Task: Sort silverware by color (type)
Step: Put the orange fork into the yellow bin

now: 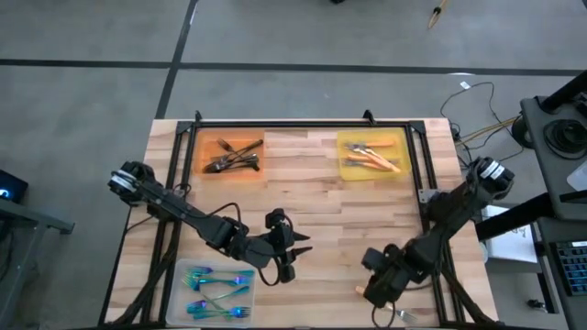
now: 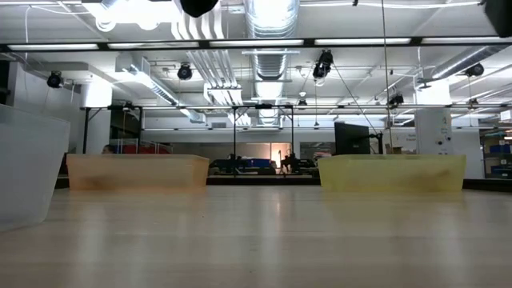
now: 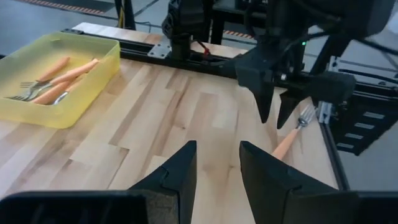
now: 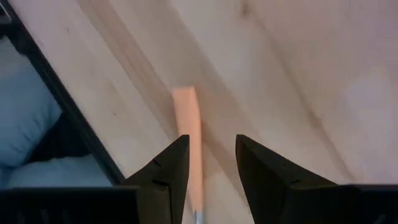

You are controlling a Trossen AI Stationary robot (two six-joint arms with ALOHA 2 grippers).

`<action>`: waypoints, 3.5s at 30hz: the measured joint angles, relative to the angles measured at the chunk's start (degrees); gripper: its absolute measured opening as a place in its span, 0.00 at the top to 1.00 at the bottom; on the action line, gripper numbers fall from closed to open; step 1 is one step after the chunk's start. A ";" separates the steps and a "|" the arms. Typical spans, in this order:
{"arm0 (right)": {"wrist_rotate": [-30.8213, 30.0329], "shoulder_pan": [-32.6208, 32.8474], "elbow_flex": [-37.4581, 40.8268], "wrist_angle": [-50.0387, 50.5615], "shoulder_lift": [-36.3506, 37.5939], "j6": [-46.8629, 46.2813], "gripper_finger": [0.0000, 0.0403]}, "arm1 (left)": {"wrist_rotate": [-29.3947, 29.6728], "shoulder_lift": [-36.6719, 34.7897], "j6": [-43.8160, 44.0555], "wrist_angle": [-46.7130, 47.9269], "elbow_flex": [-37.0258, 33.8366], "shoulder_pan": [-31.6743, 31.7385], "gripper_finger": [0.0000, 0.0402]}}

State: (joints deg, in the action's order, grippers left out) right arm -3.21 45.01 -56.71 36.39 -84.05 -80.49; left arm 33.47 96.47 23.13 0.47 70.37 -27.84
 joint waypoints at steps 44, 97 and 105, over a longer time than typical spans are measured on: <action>1.81 0.35 -17.81 12.97 -23.62 6.15 0.75 | -0.07 0.00 -0.08 -0.29 0.00 -3.25 0.74; -19.52 -55.13 -17.99 36.53 8.05 66.54 0.84 | 3.45 0.00 -0.78 0.82 0.00 -3.14 0.74; -9.75 -75.04 -17.79 24.40 5.52 86.28 0.84 | 8.06 0.00 -2.35 0.83 0.00 -2.97 0.74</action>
State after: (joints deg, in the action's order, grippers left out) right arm -12.95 -30.02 -74.50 60.79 -78.53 5.79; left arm 41.53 96.47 20.78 1.30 70.37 -30.81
